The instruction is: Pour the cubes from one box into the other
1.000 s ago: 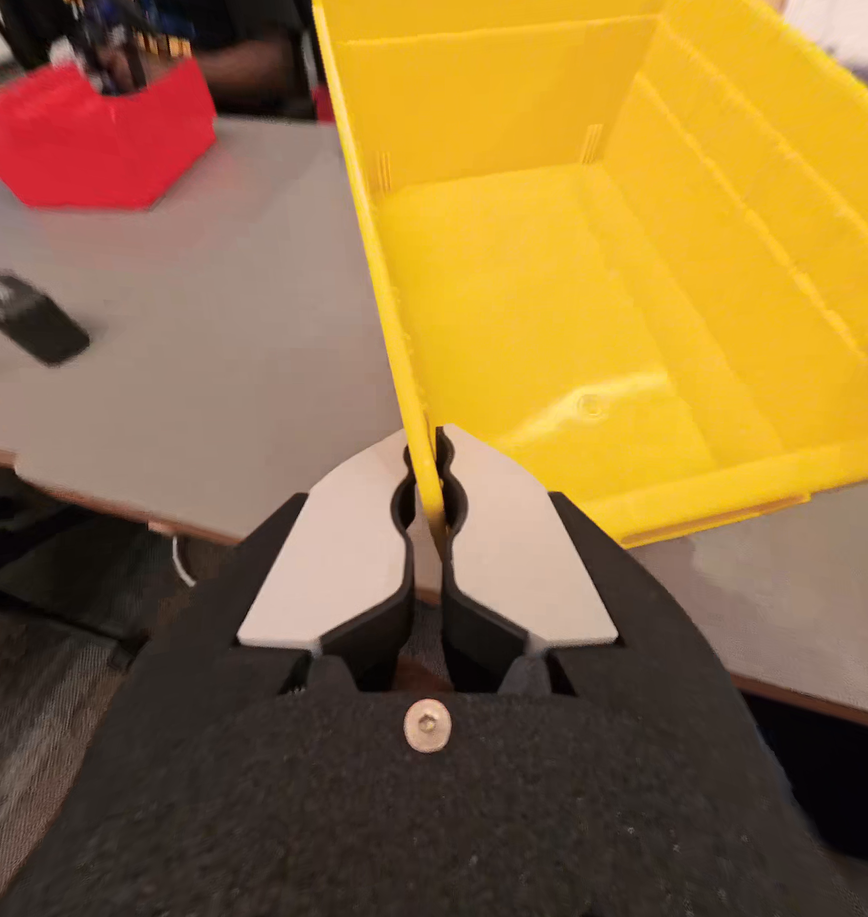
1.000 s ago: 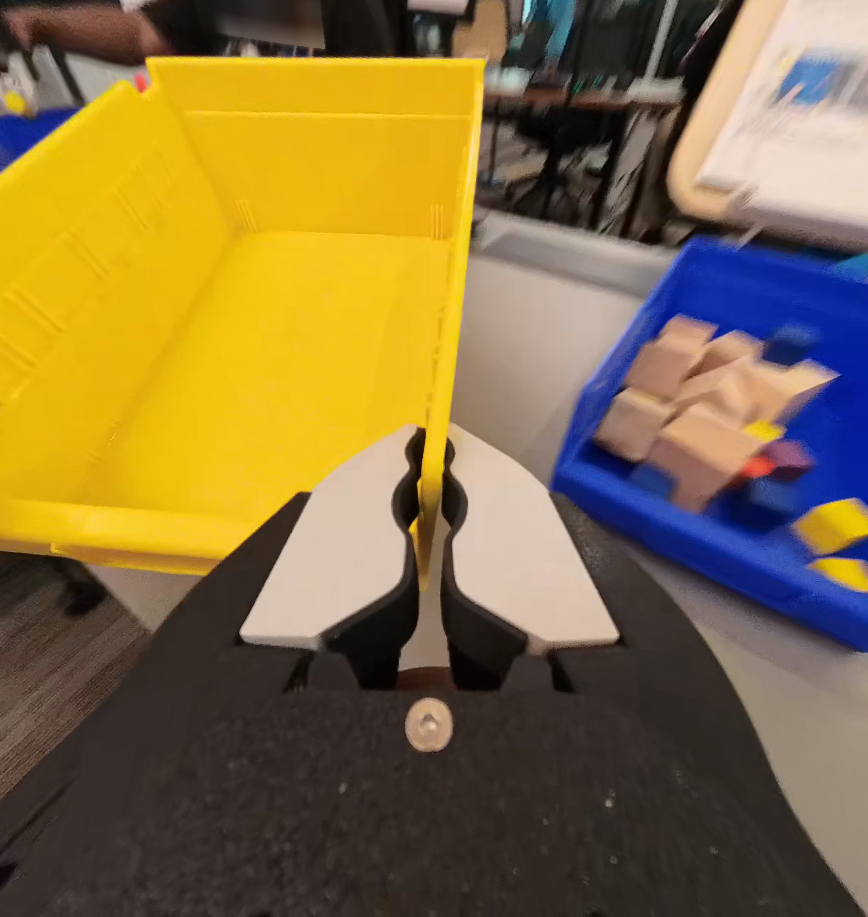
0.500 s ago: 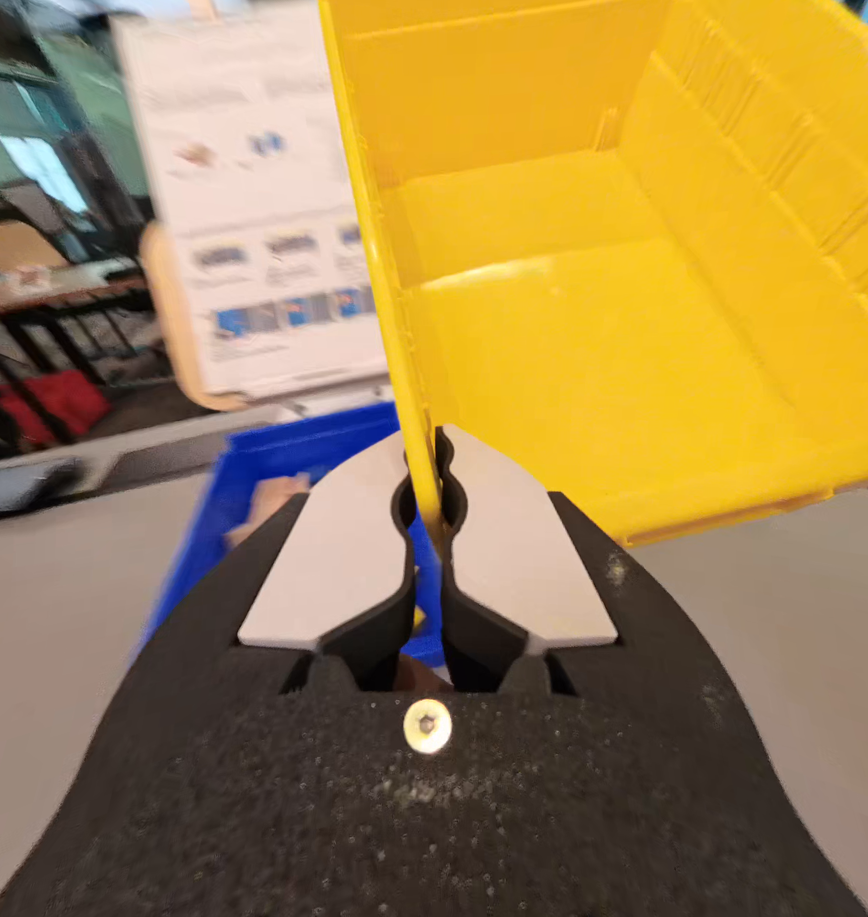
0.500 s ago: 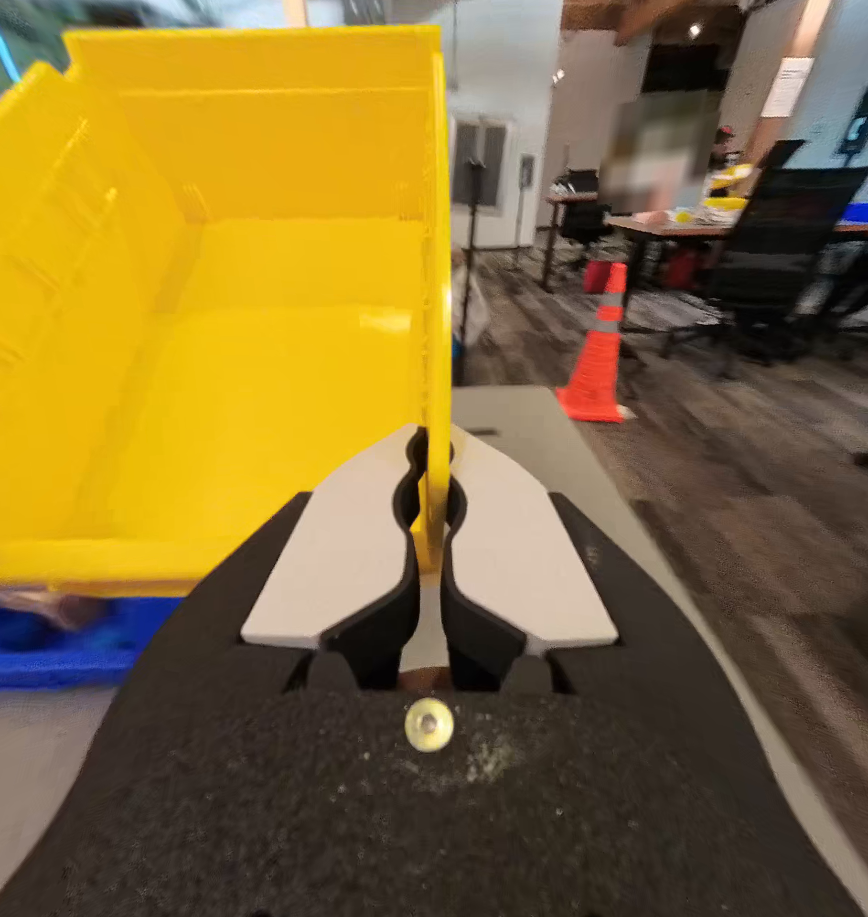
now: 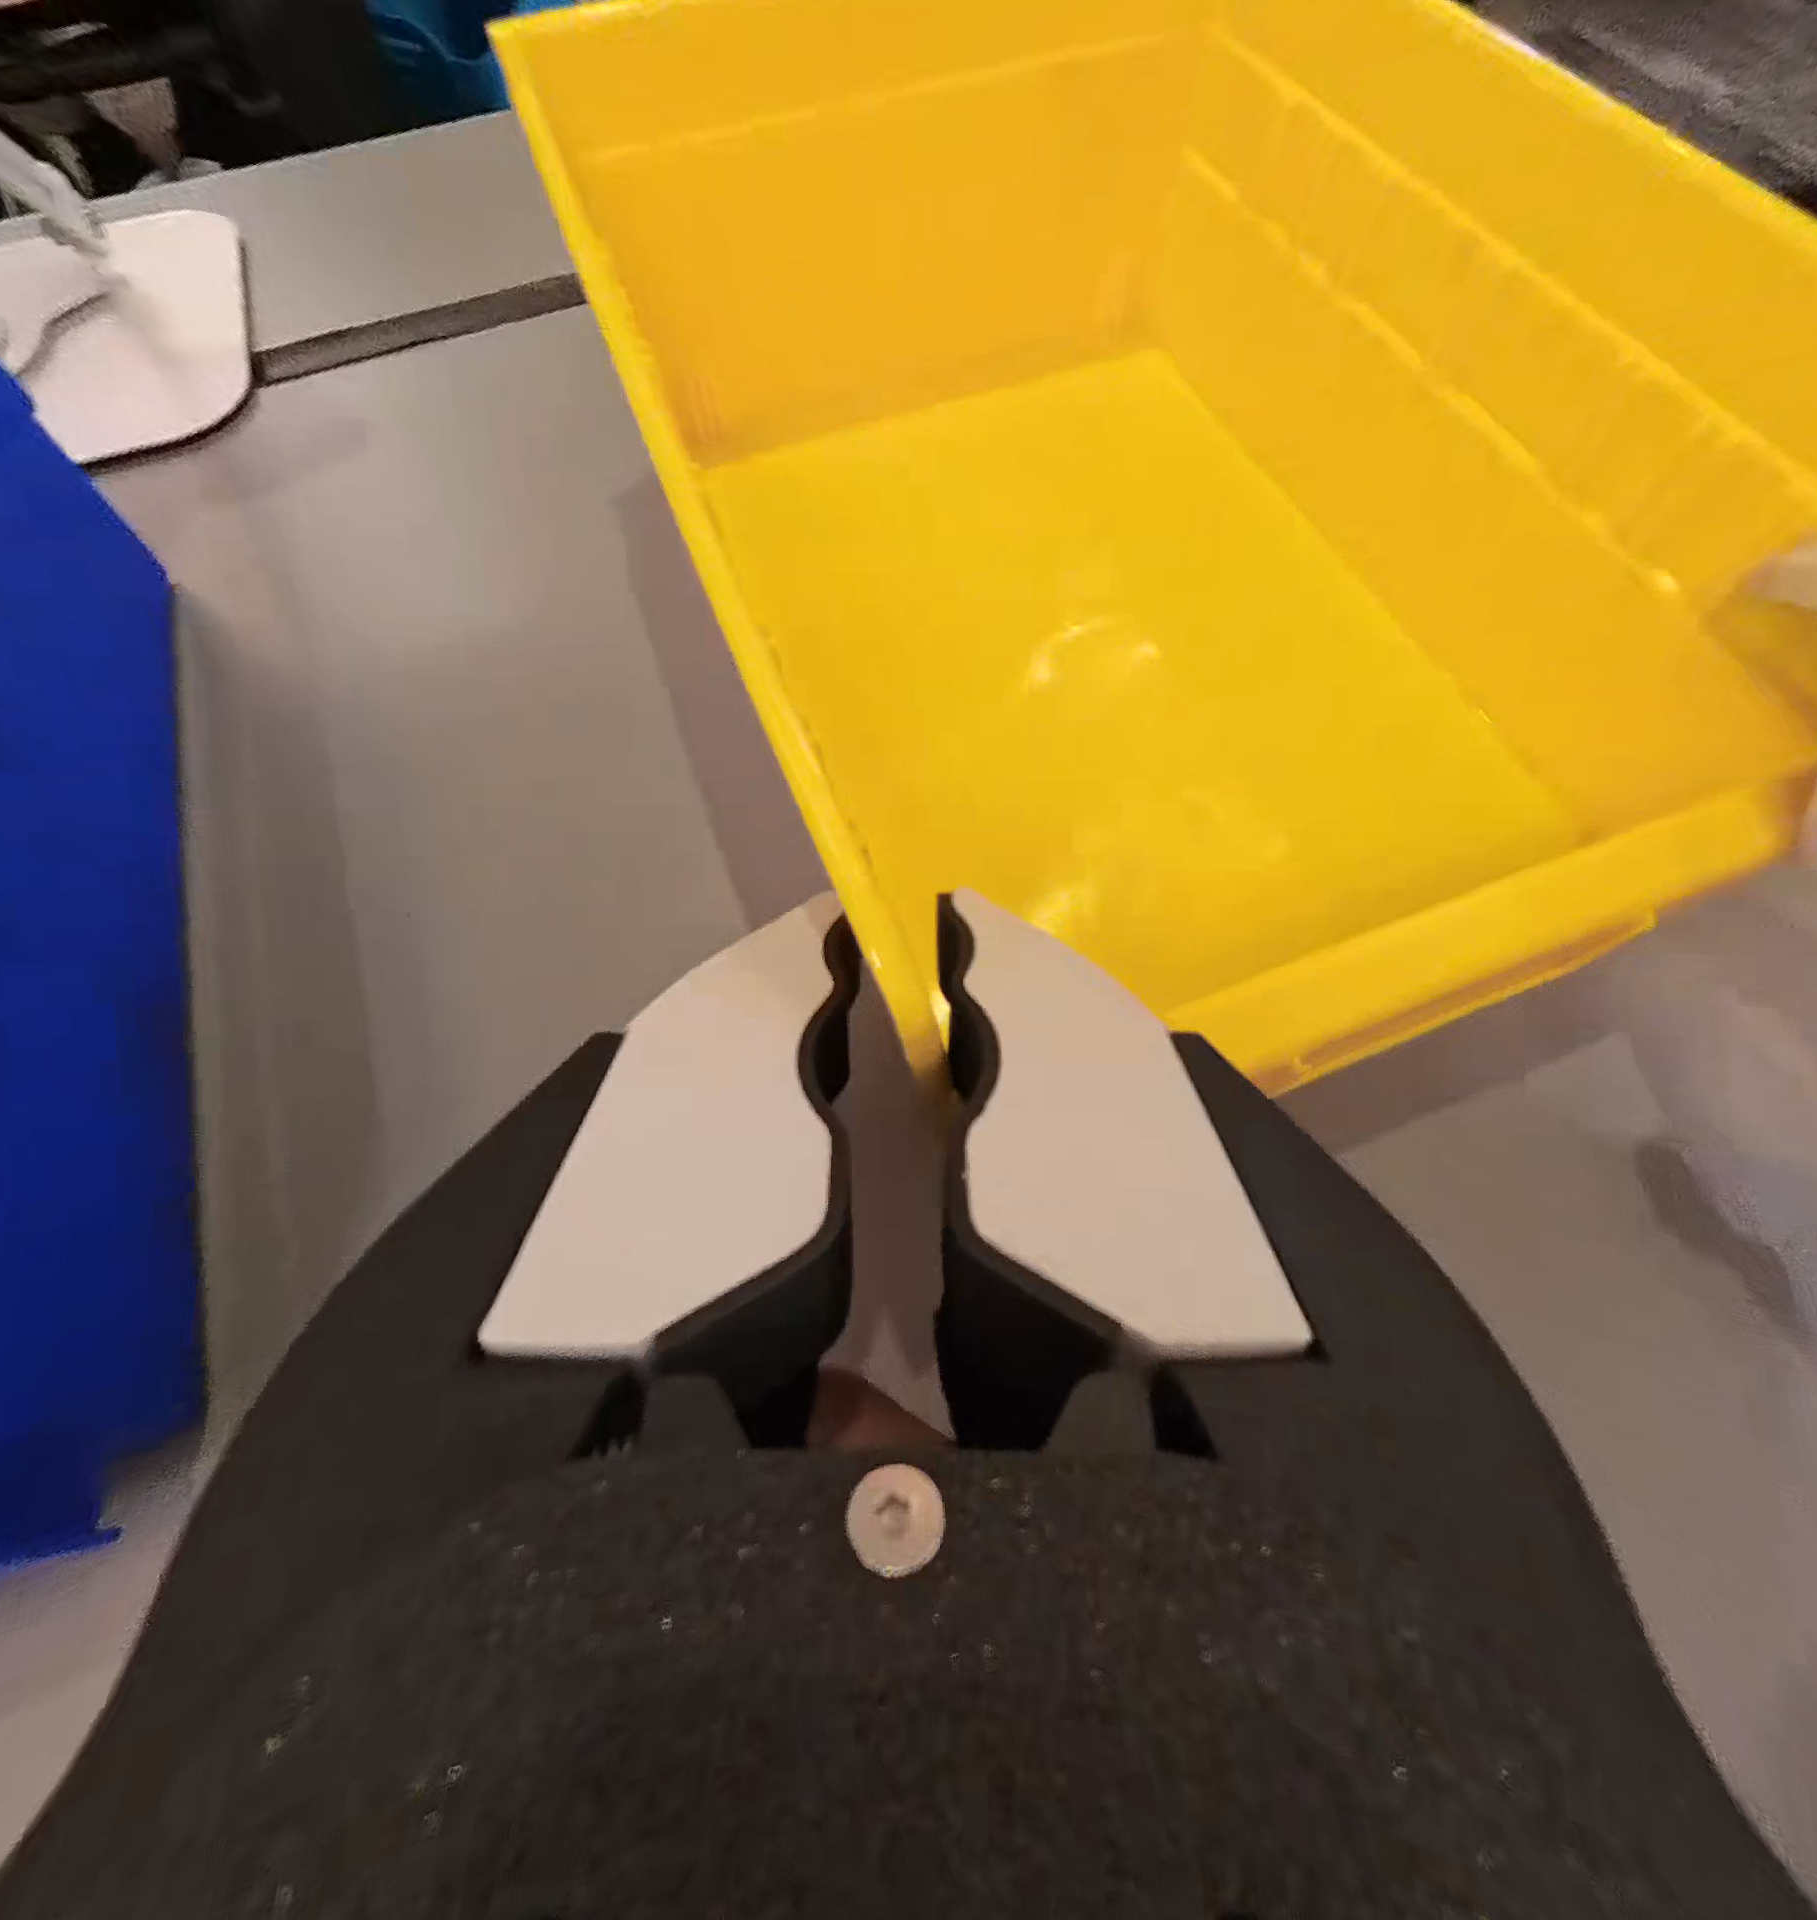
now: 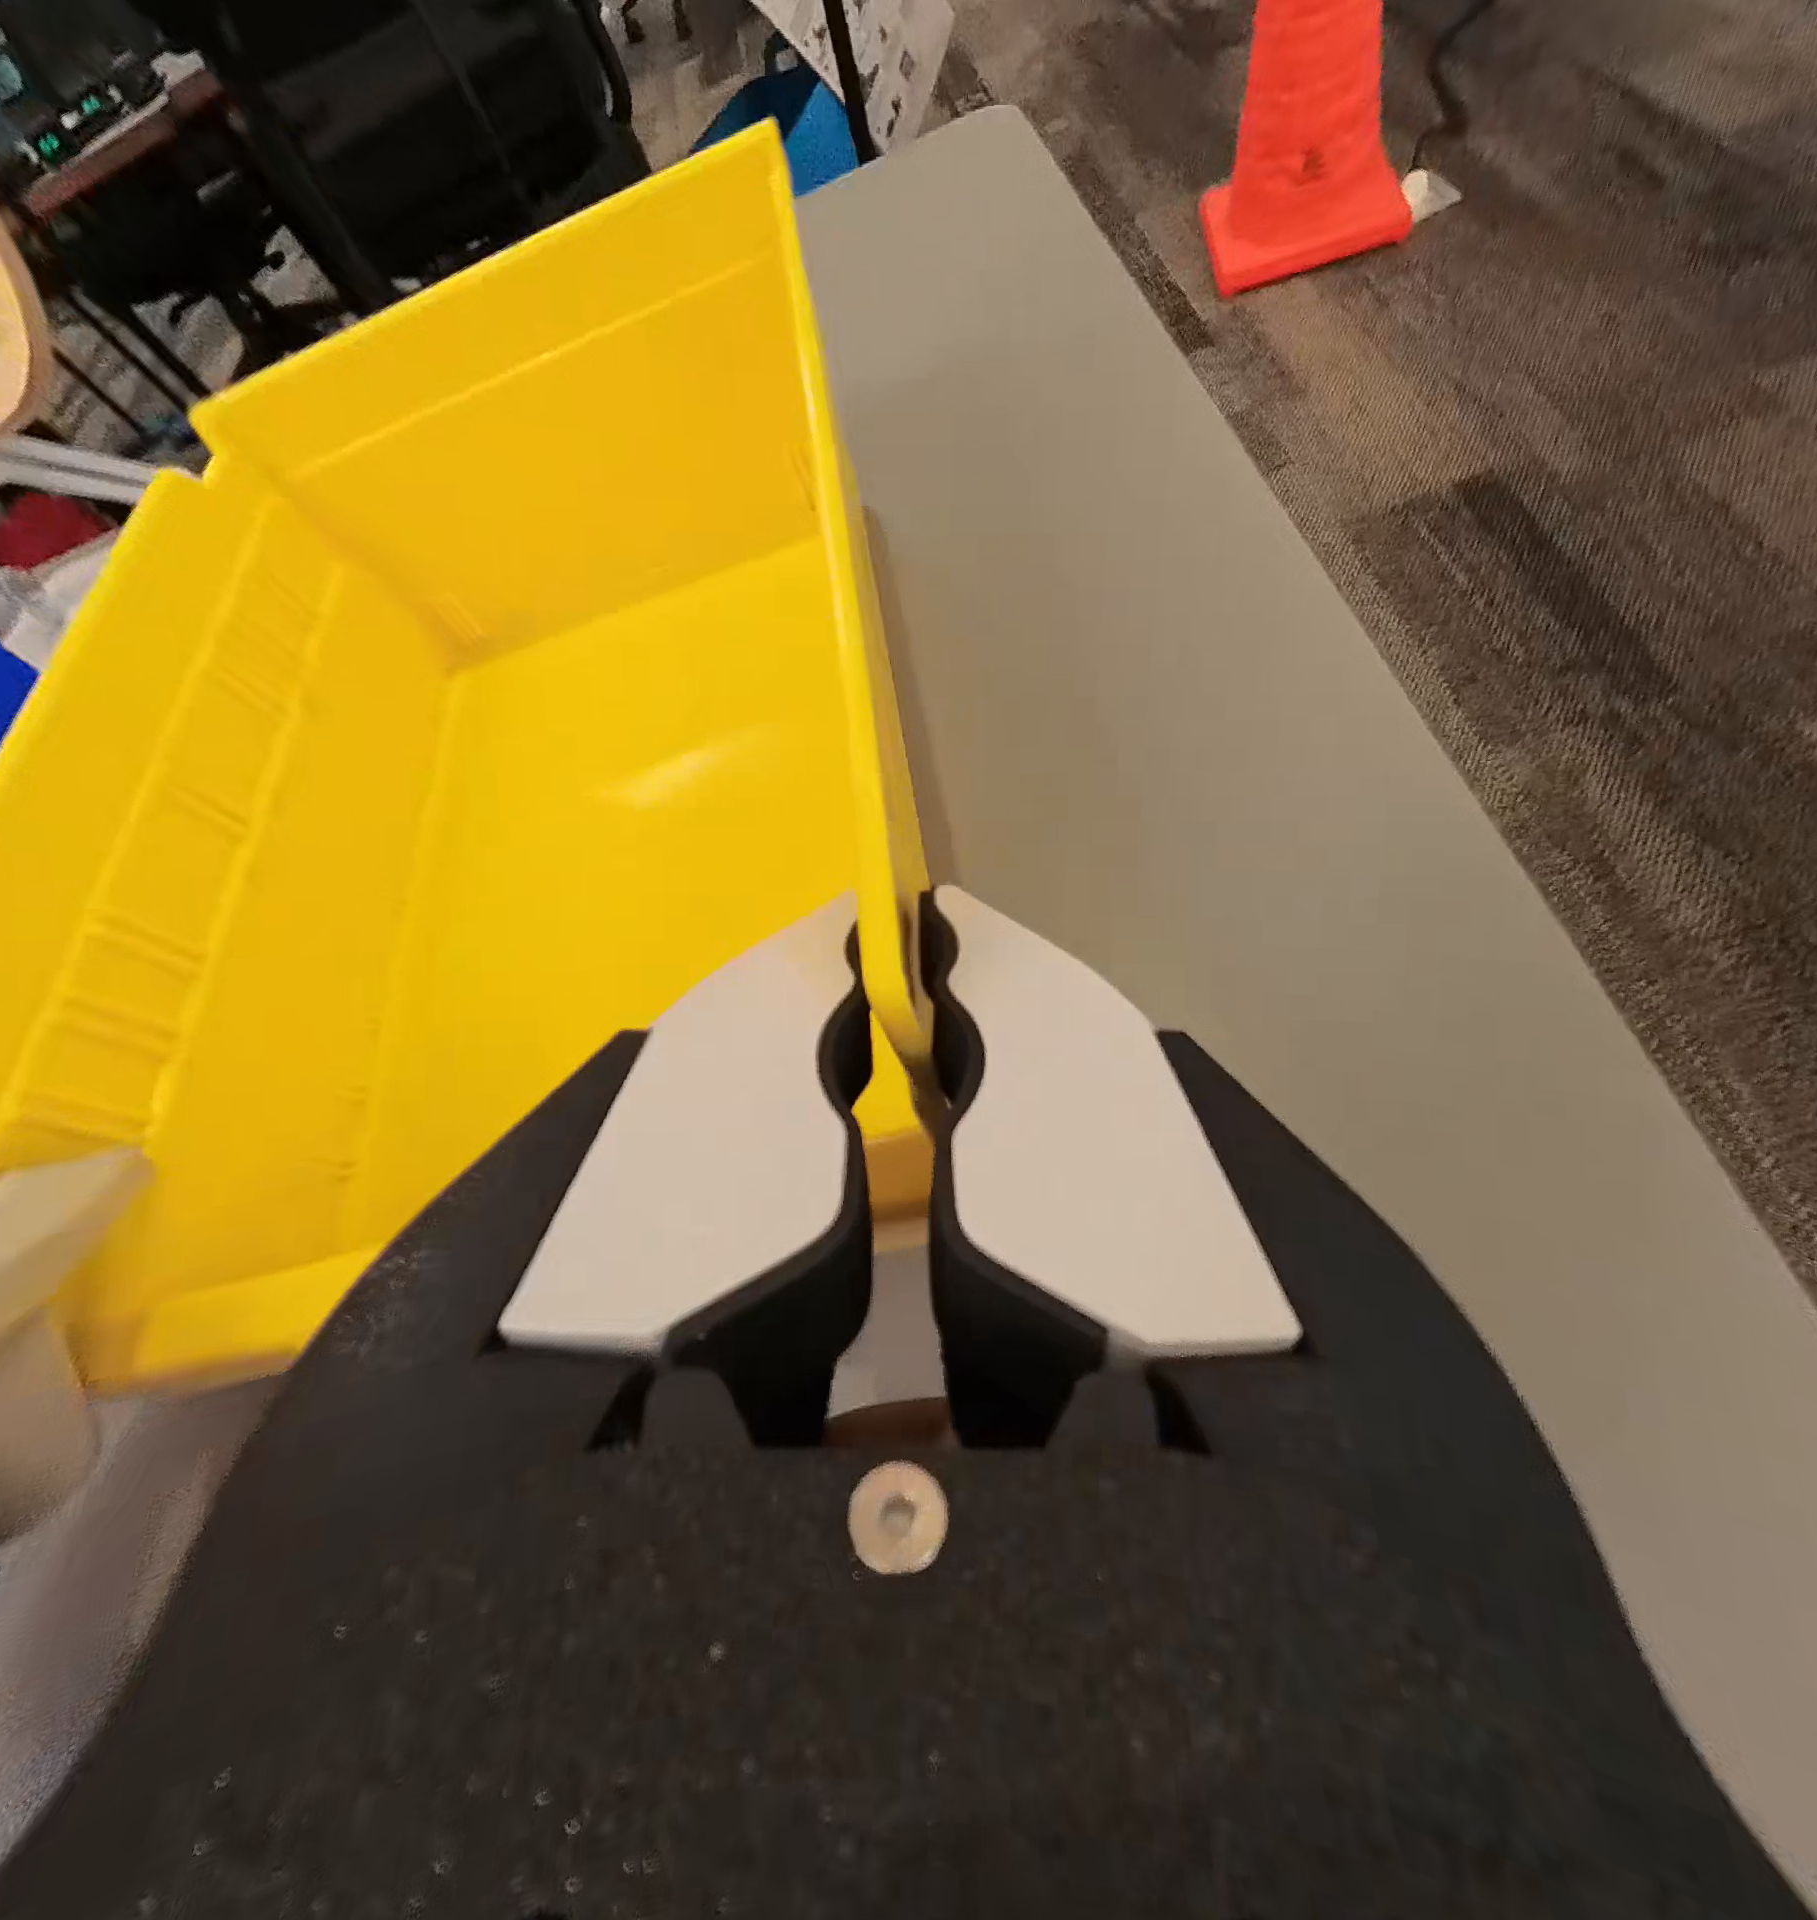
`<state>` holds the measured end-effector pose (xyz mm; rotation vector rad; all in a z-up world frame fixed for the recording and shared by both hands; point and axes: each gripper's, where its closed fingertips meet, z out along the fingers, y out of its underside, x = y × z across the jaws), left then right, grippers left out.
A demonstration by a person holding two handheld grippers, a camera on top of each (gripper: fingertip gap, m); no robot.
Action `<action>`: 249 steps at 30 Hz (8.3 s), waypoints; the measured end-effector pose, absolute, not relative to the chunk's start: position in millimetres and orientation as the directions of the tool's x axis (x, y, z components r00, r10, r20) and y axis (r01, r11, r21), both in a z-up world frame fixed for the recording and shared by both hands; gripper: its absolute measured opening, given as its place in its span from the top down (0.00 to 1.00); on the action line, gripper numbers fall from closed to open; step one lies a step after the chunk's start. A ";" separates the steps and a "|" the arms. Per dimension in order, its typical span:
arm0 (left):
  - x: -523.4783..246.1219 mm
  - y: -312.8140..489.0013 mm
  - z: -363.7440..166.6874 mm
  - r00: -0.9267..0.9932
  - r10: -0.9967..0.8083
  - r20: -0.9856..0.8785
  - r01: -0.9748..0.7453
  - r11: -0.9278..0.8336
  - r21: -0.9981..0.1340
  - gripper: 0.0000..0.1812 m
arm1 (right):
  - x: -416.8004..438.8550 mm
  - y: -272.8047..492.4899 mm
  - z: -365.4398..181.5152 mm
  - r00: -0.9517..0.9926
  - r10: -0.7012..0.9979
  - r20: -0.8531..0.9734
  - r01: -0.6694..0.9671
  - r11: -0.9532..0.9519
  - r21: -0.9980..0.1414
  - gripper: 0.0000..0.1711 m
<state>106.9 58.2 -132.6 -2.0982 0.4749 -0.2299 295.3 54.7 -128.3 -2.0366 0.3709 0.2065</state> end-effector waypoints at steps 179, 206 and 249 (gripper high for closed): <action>-242.0 67.3 -9.1 0.942 -0.201 -0.271 -0.323 -0.307 -0.895 0.98 | -63.6 71.3 -74.0 0.912 0.111 -0.395 -0.321 -0.407 -0.855 0.99; 9.9 99.4 141.6 0.387 -0.317 -0.866 -0.906 0.046 -0.421 0.98 | 37.8 62.9 -41.7 0.260 -0.048 -0.964 -0.949 -0.199 -0.246 0.98; 178.8 97.6 121.8 -0.247 -0.290 -0.925 -0.969 0.058 0.240 0.98 | 90.7 63.7 -45.4 -0.323 0.041 -0.946 -0.867 -0.412 0.278 0.97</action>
